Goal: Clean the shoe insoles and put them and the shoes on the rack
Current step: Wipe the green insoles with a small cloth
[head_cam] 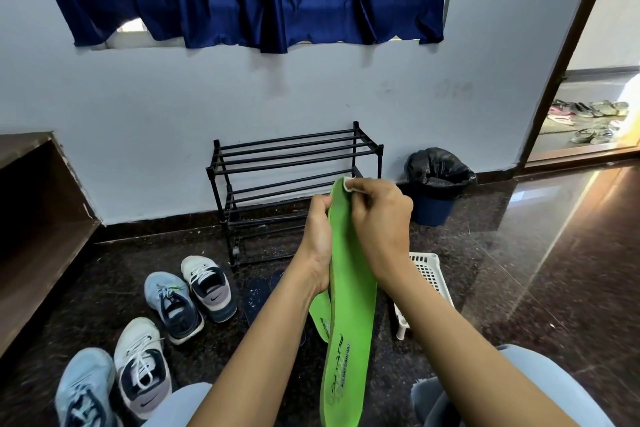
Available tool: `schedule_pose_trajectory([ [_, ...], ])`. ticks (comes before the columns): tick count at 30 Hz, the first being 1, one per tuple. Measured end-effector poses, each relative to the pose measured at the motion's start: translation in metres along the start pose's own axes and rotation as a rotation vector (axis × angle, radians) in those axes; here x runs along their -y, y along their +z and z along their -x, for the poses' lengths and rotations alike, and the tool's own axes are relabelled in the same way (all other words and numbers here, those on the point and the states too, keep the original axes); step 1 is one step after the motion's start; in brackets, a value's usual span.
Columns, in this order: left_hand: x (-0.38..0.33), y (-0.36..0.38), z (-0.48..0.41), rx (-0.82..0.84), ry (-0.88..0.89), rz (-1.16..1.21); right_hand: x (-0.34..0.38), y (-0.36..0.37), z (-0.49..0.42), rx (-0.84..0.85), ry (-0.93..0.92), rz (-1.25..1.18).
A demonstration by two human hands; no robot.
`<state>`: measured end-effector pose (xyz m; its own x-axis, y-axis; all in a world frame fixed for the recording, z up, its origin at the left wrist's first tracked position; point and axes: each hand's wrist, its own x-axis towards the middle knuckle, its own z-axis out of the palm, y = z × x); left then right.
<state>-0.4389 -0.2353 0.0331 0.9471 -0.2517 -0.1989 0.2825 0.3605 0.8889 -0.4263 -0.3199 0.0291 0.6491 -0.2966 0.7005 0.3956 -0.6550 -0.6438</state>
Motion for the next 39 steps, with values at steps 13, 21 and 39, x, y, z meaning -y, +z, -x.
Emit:
schedule_pose_trajectory([
  [13,-0.002,-0.003,-0.001,-0.02,0.02,0.022,-0.005,0.001,0.0,0.035,0.016,0.019],
  [21,-0.003,-0.01,-0.004,-0.054,0.019,0.047,-0.006,0.008,0.019,0.087,-0.052,0.086],
  [39,-0.004,-0.007,-0.002,0.042,0.066,0.102,-0.014,0.003,-0.001,0.07,-0.069,0.181],
])
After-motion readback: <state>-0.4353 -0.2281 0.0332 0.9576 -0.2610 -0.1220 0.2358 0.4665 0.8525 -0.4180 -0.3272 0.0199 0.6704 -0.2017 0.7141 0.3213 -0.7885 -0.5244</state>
